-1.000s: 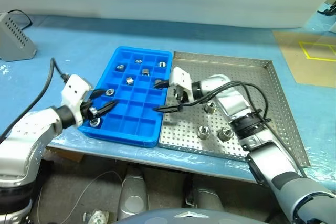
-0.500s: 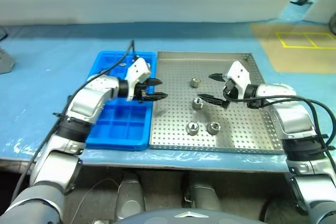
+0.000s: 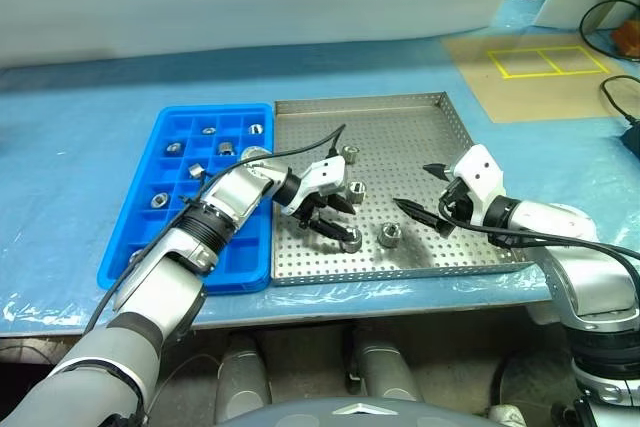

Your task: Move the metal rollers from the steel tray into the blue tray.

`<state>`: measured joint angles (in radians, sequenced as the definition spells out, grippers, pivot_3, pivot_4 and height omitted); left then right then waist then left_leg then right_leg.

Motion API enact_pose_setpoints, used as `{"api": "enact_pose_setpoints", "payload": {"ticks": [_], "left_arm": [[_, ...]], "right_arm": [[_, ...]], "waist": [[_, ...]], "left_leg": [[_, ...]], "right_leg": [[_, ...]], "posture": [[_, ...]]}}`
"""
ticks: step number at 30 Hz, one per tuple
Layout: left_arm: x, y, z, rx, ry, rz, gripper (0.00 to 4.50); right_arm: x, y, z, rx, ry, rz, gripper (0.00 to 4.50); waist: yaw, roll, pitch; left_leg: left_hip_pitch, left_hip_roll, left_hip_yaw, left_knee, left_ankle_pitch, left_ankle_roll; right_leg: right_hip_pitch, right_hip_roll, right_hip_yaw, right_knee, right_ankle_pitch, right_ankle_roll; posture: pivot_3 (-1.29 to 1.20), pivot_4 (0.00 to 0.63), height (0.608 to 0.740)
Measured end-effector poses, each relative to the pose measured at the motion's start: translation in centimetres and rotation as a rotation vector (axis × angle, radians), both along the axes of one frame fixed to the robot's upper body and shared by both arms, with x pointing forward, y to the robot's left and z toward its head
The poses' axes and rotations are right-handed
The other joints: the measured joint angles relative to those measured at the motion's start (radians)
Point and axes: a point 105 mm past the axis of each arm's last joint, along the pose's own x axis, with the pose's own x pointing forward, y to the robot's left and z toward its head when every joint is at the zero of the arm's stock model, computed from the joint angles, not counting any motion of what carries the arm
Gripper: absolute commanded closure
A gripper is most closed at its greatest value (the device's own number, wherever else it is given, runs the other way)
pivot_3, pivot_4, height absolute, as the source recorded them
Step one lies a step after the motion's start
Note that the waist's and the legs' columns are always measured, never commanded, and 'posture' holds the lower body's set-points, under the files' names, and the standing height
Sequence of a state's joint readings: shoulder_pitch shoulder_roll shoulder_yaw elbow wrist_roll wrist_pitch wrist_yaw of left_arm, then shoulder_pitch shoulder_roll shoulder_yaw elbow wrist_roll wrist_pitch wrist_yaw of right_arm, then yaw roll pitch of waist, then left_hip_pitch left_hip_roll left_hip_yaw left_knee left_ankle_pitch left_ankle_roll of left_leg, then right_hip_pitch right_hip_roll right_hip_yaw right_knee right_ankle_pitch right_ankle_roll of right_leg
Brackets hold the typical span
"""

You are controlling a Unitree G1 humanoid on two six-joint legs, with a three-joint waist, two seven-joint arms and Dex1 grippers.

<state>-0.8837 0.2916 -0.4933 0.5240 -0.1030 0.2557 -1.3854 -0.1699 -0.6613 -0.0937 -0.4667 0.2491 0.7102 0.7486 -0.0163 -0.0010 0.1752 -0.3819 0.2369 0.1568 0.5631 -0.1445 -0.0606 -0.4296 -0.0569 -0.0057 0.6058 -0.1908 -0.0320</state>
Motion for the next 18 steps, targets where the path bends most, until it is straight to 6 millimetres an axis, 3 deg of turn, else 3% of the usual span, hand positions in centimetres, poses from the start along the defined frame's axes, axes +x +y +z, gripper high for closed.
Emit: {"api": "enact_pose_setpoints", "payload": {"ticks": [7,13,18], "left_arm": [[0.1,-0.7,-1.0,0.018,-0.01,-0.013,1.47],[-0.2,-2.6,-1.5,0.005,0.0,-0.027,1.47],[-0.2,-2.4,-1.8,0.034,-0.004,-0.034,1.47]], "right_arm": [[-3.2,0.8,-1.9,-0.02,0.134,0.108,0.0],[-3.7,1.5,-2.5,-0.01,0.166,0.143,0.0],[-3.6,1.6,-2.6,-0.011,0.162,0.132,0.0]], "waist": [[0.002,0.0,0.0],[0.001,0.0,0.0],[0.001,0.0,0.0]], "left_leg": [[0.0,-0.001,0.001,0.0,-0.002,0.003],[0.001,-0.001,0.001,0.001,-0.002,0.003],[0.0,-0.001,0.001,0.001,-0.002,0.003]], "right_leg": [[0.002,-0.001,0.0,-0.003,0.0,0.0],[0.002,-0.001,0.001,-0.003,0.0,0.001],[0.002,-0.001,0.001,-0.003,-0.001,0.001]], "posture": [[-0.46,0.15,0.74],[-0.46,0.15,0.74],[-0.46,0.15,0.74]]}}
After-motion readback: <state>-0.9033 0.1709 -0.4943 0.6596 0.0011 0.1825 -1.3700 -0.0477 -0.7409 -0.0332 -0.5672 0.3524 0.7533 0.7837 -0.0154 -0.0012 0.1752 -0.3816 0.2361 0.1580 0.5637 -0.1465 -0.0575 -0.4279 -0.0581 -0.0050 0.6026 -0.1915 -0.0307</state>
